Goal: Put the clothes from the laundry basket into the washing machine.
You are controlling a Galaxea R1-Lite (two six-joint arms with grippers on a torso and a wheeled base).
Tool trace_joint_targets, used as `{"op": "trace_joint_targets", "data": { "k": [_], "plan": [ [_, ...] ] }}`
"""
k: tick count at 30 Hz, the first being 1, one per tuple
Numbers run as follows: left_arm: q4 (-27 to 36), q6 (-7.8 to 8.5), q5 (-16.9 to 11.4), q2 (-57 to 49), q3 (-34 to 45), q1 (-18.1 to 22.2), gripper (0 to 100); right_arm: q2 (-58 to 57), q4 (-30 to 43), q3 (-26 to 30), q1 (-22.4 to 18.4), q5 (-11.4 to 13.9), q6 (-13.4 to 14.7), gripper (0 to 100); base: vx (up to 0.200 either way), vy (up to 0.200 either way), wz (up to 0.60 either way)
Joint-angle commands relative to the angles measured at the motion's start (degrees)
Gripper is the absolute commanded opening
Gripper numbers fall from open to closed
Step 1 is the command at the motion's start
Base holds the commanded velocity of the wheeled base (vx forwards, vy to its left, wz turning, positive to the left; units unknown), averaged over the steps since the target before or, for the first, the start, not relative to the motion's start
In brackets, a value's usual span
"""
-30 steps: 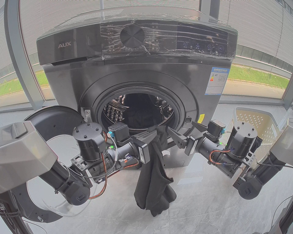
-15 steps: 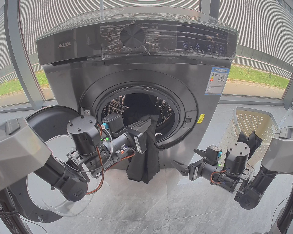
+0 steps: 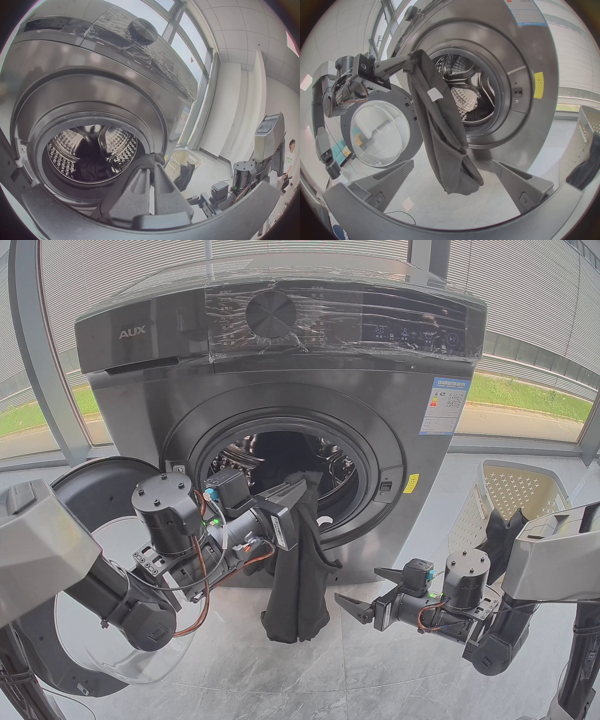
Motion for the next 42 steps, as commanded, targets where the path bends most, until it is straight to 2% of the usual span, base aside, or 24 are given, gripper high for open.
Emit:
{"op": "trace_joint_targets", "data": {
  "k": [1,6,13,16,26,38,39,42],
  "plan": [
    [-0.15,-0.01,0.01,-0.76,0.22,0.0,0,3.53,-0.54,-1.23,0.02,1.09,-0.09,100,0.0,0.0,0.0],
    [-0.24,-0.01,0.01,-1.38,0.3,-0.09,0,7.48,-0.72,-6.59,-0.16,2.67,-0.01,100,0.0,0.0,0.0],
    [-0.24,-0.1,-0.25,-1.99,1.09,-0.27,0,11.61,0.08,-13.54,-2.88,2.85,-0.09,100,0.0,0.0,0.0],
    [-0.24,-0.01,-0.52,-1.99,1.45,-0.27,0,12.58,0.08,-14.5,-4.11,2.85,-0.09,100,0.0,0.0,0.0],
    [-1.03,-0.01,-0.78,-1.99,1.62,-0.53,0,16.97,-0.54,-19.34,-4.11,3.29,-0.09,100,0.0,0.0,0.0],
    [-1.73,-0.01,-0.96,-2.08,2.24,-0.79,0,22.25,0.25,-29.89,-3.85,4.25,-0.01,100,0.0,0.0,0.0],
    [-1.82,-0.01,-0.96,-2.08,2.24,-0.79,0,22.42,0.25,-30.59,-3.76,4.52,0.08,0,0.0,0.0,0.0],
    [-1.82,-0.01,-0.96,-2.43,2.32,-0.71,0,22.42,0.16,-31.56,-3.5,5.13,0.08,0,0.0,0.0,0.0]
  ]
}}
